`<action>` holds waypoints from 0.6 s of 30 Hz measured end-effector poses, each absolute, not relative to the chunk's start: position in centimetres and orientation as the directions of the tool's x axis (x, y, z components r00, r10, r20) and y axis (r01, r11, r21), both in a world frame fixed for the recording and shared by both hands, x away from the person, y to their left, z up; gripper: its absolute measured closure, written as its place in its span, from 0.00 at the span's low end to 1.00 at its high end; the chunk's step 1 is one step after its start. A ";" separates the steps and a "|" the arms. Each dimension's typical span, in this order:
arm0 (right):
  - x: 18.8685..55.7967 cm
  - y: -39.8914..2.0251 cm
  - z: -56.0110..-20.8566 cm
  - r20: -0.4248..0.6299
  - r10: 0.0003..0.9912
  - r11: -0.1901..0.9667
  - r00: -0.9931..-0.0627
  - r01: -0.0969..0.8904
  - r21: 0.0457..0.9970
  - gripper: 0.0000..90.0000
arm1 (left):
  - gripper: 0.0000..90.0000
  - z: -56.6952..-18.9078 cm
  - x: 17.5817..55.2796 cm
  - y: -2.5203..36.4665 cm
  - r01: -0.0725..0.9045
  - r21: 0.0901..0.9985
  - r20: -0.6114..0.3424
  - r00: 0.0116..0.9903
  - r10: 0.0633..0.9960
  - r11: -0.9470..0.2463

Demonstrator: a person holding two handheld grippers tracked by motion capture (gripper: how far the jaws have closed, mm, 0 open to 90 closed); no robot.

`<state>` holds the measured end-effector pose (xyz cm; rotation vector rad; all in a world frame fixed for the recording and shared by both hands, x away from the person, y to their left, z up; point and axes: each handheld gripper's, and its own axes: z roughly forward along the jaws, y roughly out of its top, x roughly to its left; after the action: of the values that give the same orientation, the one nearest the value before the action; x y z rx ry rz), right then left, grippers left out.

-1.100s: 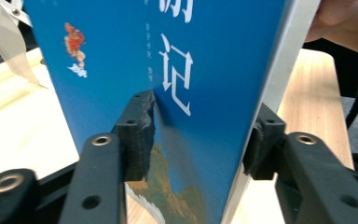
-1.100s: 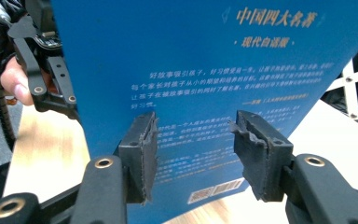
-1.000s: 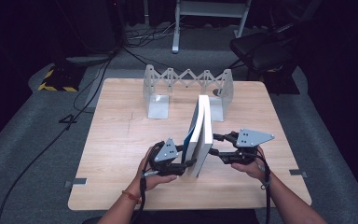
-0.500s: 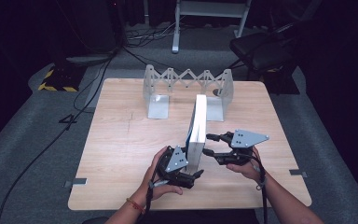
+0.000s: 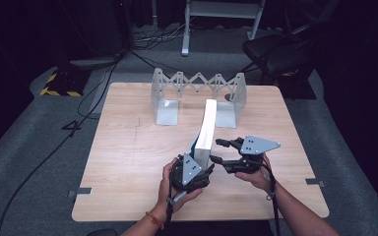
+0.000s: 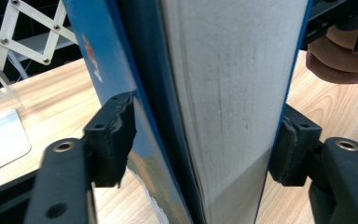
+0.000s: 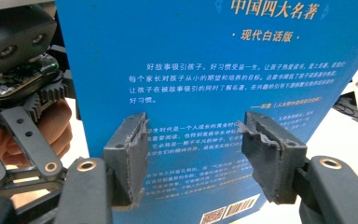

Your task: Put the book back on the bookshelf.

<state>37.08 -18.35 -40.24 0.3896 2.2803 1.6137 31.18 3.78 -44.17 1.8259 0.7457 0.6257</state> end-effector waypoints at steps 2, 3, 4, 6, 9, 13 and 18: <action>37.1 -18.3 -40.2 -0.100 0.400 0.324 -0.911 0.038 0.945 0.45 | 0.44 -44.1 31.2 4.0 0.205 0.936 0.075 0.677 0.732 -0.285; 37.1 -18.3 -40.2 -0.102 0.403 0.325 -0.909 0.038 0.945 0.45 | 0.48 -44.1 31.2 4.4 0.212 0.937 0.060 0.687 0.724 -0.278; 37.1 -18.3 -40.2 -0.102 0.403 0.325 -0.909 0.038 0.945 0.45 | 0.51 -44.1 31.2 4.4 0.212 0.937 0.060 0.687 0.724 -0.278; 37.2 -18.4 -40.3 -0.104 0.425 0.328 -0.899 0.046 0.944 0.45 | 0.57 -44.1 31.2 4.8 0.227 0.939 0.038 0.682 0.730 -0.260; 37.5 -18.6 -40.4 -0.094 0.450 0.320 -0.888 0.062 0.945 0.44 | 0.66 -44.1 31.5 5.6 0.244 0.940 0.006 0.691 0.723 -0.240; 38.0 -19.6 -40.5 -0.092 0.465 0.314 -0.880 0.067 0.947 0.44 | 0.66 -44.1 31.8 6.1 0.245 0.940 -0.005 0.706 0.708 -0.238; 38.9 -21.4 -40.7 -0.089 0.489 0.314 -0.868 0.079 0.946 0.42 | 0.66 -44.1 32.1 7.0 0.235 0.938 -0.015 0.760 0.650 -0.253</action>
<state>38.88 -21.42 -40.70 0.5078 2.2259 1.5719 32.07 7.04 -44.08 1.8260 0.6850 0.4576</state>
